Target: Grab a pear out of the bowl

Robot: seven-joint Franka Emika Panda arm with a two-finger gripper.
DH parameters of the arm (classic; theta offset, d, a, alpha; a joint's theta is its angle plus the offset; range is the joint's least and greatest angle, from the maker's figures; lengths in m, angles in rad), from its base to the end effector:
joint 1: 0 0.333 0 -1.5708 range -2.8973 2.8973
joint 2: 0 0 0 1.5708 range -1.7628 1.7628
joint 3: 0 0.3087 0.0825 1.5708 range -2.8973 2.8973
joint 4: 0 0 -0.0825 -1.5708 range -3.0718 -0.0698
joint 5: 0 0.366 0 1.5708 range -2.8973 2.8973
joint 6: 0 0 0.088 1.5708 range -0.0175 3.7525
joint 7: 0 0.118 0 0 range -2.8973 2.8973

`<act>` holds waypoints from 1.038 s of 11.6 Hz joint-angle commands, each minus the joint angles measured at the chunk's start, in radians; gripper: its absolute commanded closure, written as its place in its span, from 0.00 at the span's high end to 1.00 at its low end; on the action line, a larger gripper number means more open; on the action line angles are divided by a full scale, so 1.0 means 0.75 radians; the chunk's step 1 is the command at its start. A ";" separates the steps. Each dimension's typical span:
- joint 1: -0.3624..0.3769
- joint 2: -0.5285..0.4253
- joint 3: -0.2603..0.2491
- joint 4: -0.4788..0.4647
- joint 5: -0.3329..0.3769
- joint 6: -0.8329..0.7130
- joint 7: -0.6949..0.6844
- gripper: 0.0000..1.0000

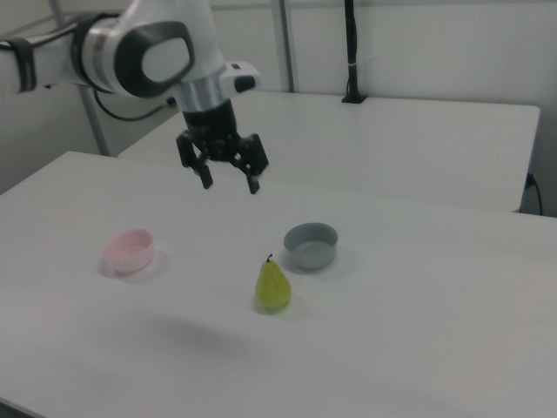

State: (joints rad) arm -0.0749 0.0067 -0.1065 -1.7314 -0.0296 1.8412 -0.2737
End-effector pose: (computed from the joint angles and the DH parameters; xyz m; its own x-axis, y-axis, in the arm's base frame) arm 0.5492 -0.1033 0.5533 0.9907 0.1008 0.0909 0.0959 -0.9938 0.0566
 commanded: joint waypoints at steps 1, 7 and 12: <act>0.171 -0.091 -0.074 0.036 0.005 -0.170 0.095 1.00; 0.243 -0.062 -0.085 0.065 0.023 -0.140 0.189 1.00; 0.235 -0.052 -0.083 0.067 0.064 -0.144 0.189 1.00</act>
State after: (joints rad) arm 0.0867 -0.0402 -0.1557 -1.6929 -0.0026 1.7219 -0.1469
